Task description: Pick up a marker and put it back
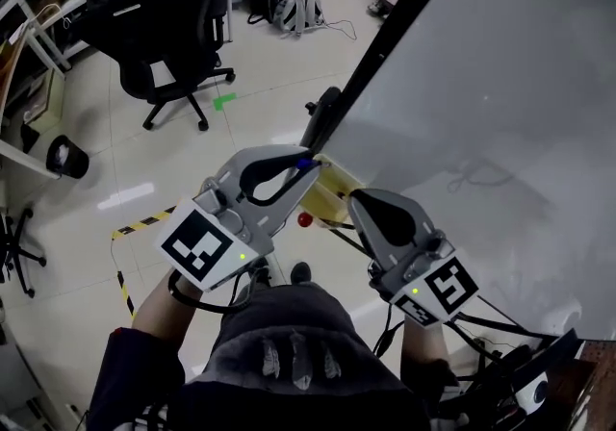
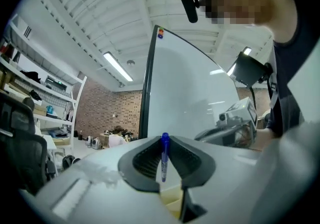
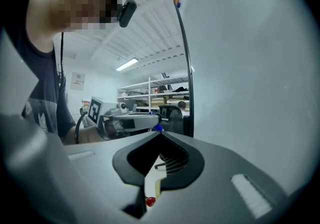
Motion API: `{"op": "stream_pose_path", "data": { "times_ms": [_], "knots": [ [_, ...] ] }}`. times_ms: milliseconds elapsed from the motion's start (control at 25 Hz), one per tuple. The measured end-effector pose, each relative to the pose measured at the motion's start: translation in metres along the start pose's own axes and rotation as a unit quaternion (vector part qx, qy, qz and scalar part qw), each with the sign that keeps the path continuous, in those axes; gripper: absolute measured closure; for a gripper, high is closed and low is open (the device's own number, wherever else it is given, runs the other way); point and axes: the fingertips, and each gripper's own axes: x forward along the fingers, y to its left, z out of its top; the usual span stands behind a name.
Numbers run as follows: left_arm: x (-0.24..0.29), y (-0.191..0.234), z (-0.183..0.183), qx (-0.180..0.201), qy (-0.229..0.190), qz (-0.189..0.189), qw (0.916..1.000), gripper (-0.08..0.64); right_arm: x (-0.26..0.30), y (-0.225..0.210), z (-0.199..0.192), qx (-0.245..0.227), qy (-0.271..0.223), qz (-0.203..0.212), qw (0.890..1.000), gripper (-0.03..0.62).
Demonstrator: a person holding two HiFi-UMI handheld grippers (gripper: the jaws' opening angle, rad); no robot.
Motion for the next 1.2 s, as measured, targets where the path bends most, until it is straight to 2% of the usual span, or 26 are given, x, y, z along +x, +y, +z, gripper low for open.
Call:
{"op": "stream_pose_path", "data": {
  "times_ms": [120, 320, 560, 880, 1080, 1200],
  "knots": [
    [-0.007, -0.012, 0.026, 0.031, -0.008, 0.003, 0.9995, 0.511, -0.01, -0.001, 0.013, -0.021, -0.016, -0.006, 1.0, 0.592],
    [-0.016, -0.051, 0.049, 0.072, -0.003, 0.029, 0.9969, 0.511, -0.042, 0.01, 0.026, -0.039, -0.04, 0.013, 0.998, 0.592],
    [-0.022, -0.127, 0.056, 0.092, -0.001, 0.094, 0.9914, 0.511, -0.11, 0.029, 0.016, -0.052, -0.059, 0.061, 0.995, 0.591],
    [-0.052, -0.232, 0.058, 0.108, 0.01, 0.172, 0.9791, 0.511, -0.184, 0.07, -0.002, -0.039, -0.064, 0.132, 0.988, 0.592],
    [-0.101, -0.298, 0.076, 0.111, 0.005, 0.206, 0.9722, 0.511, -0.221, 0.124, 0.005, -0.044, -0.078, 0.163, 0.983, 0.592],
    [-0.123, -0.314, 0.082, 0.111, 0.0, 0.228, 0.9673, 0.511, -0.22, 0.144, 0.006, -0.049, -0.079, 0.182, 0.979, 0.592]
  ]
}}
